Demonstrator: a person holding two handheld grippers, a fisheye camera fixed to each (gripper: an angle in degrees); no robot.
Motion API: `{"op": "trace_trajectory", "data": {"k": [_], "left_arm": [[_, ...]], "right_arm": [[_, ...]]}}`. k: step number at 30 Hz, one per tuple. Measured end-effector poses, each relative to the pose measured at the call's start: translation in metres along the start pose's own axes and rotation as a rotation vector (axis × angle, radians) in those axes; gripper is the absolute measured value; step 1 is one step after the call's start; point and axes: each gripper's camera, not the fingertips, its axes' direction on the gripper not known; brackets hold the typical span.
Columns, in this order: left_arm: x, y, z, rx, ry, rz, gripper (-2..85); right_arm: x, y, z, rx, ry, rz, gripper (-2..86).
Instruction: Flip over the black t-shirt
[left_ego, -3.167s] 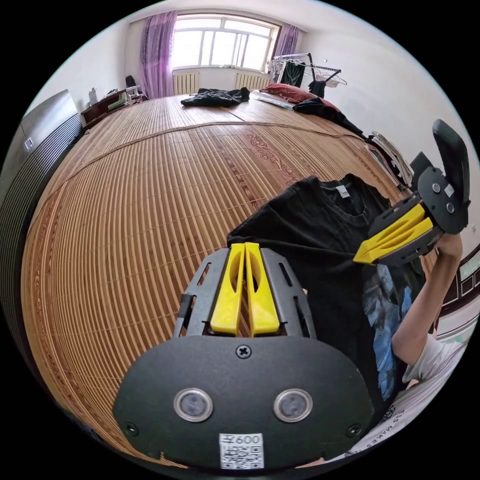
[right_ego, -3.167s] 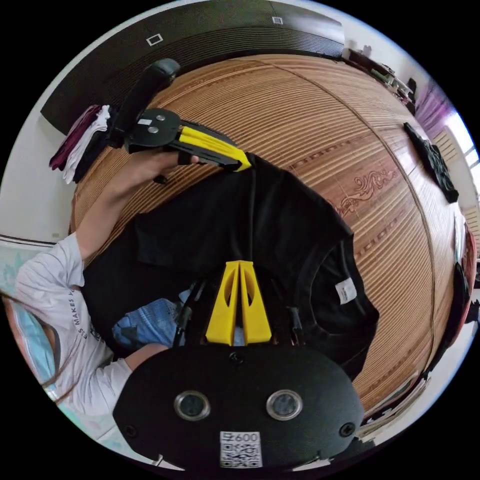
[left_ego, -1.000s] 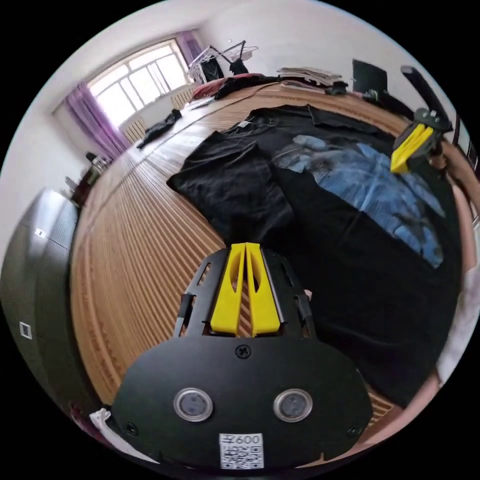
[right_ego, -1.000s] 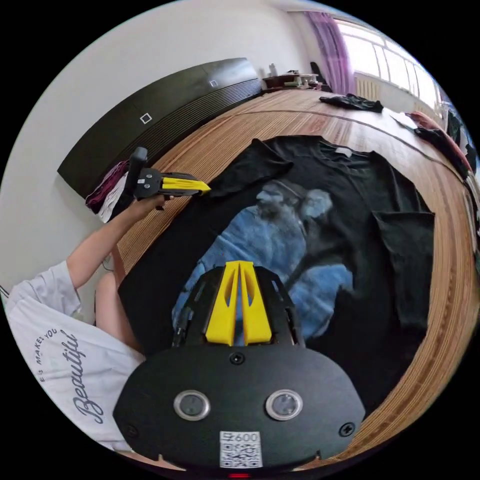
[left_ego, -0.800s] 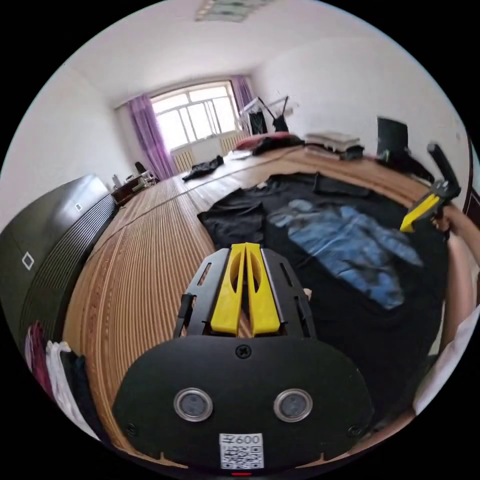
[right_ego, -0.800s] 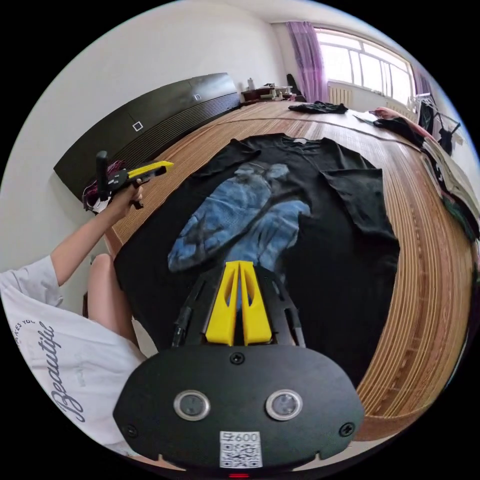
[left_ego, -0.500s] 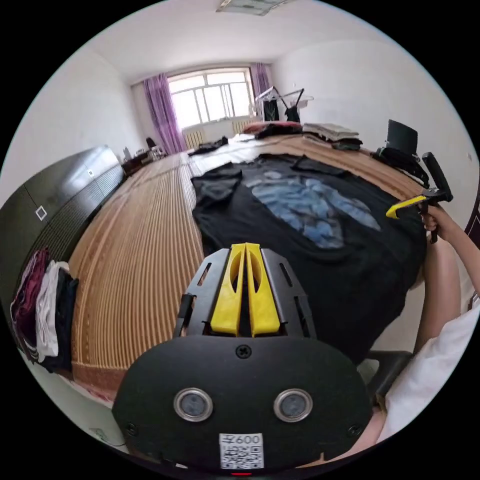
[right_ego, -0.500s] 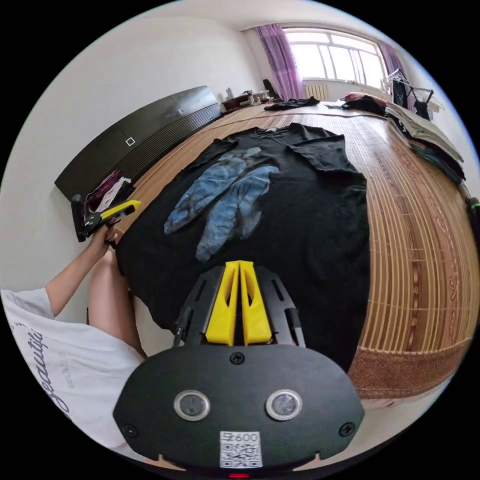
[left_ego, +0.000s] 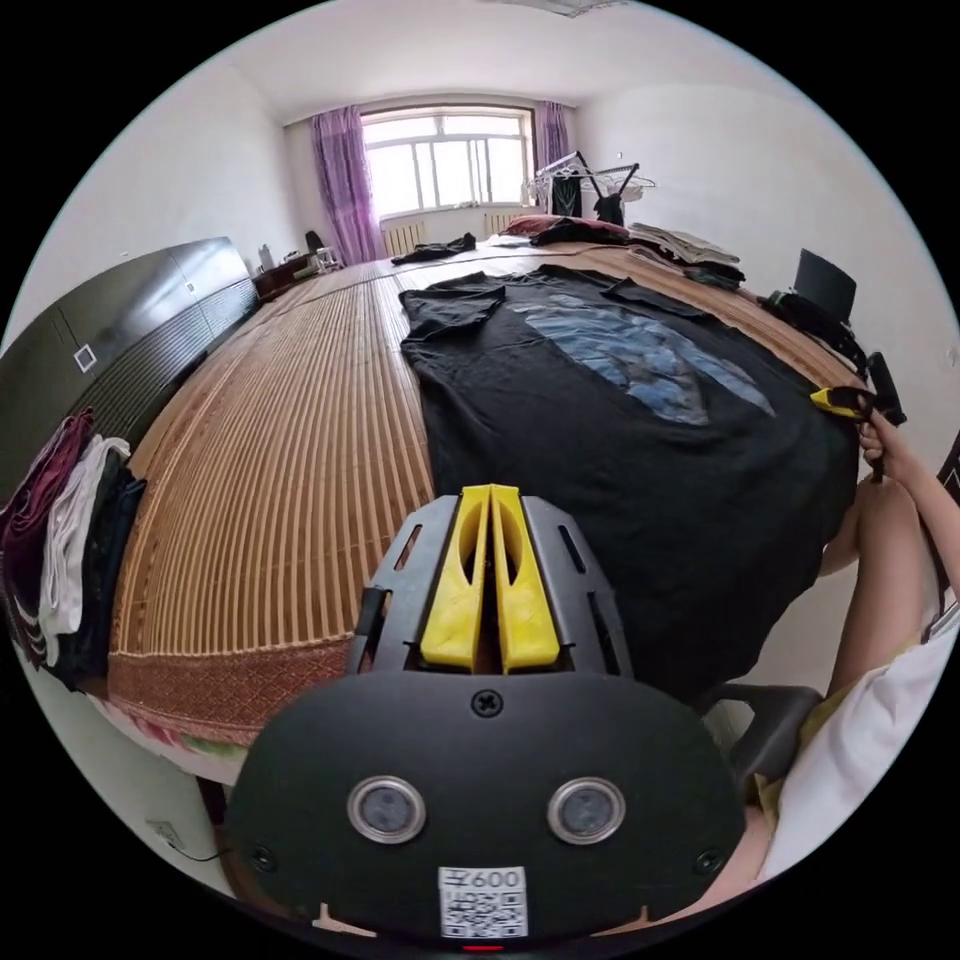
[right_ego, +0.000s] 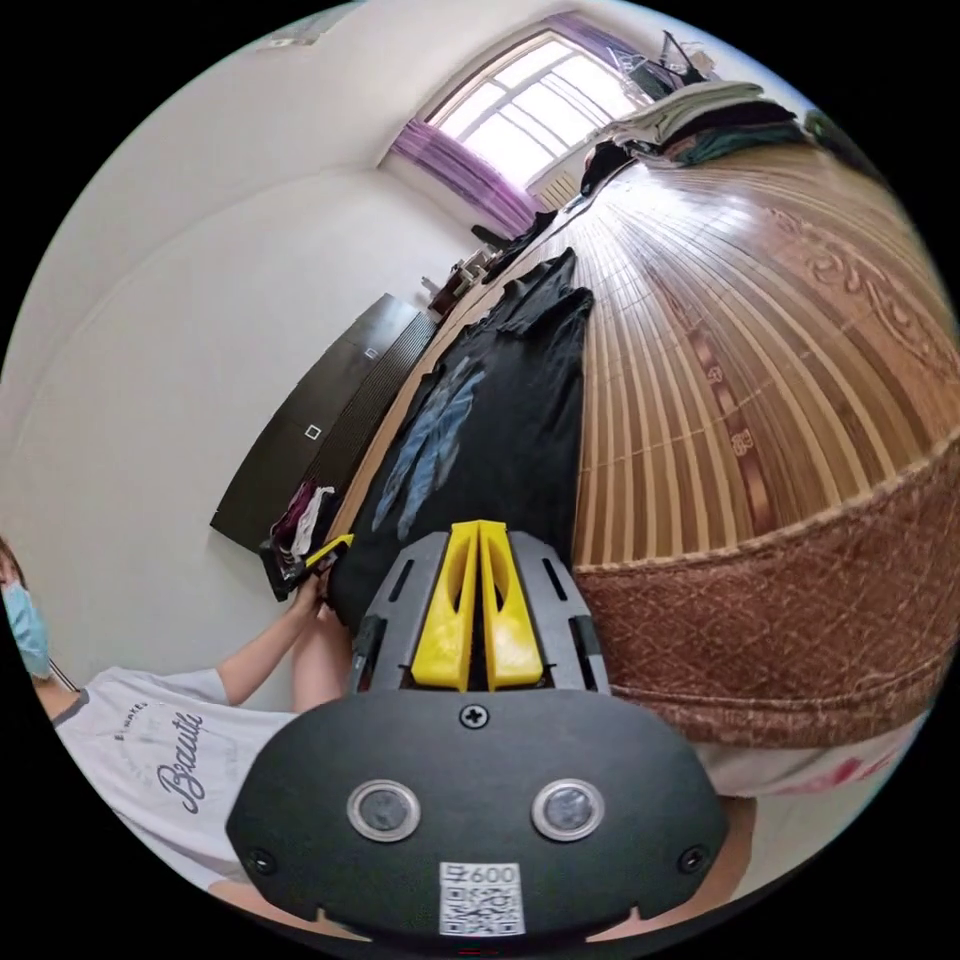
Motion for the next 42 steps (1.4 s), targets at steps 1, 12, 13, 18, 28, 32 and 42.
{"op": "trace_trajectory", "data": {"k": [1,12,13,18,28,32,42], "left_arm": [[0.003,0.004,-0.006,0.014,-0.038,0.026,0.6],[-0.045,0.022,-0.072,0.130,-0.041,0.009,0.9],[-0.060,0.017,-0.079,0.123,0.010,-0.019,1.0],[-0.140,-0.006,-0.106,0.018,0.384,-0.132,1.8],[-0.251,-0.004,-0.186,-0.244,0.899,-0.271,11.6],[-0.255,-0.004,-0.205,-0.273,0.931,-0.242,10.1],[-0.246,-0.012,-0.233,-0.251,0.946,-0.175,6.6]], "right_arm": [[0.009,-0.003,-0.008,0.031,-0.022,0.028,-0.8],[0.025,-0.092,-0.062,-0.033,-0.005,0.028,-0.8],[0.027,-0.104,-0.068,-0.053,-0.011,0.033,-0.8],[0.018,-0.153,-0.100,-0.170,0.047,-0.006,-0.8],[-0.010,-0.198,-0.216,-0.272,0.125,-0.140,1.9],[-0.004,-0.212,-0.269,-0.248,0.131,-0.130,5.6],[0.032,-0.250,-0.311,-0.326,0.016,-0.071,5.8]]}}
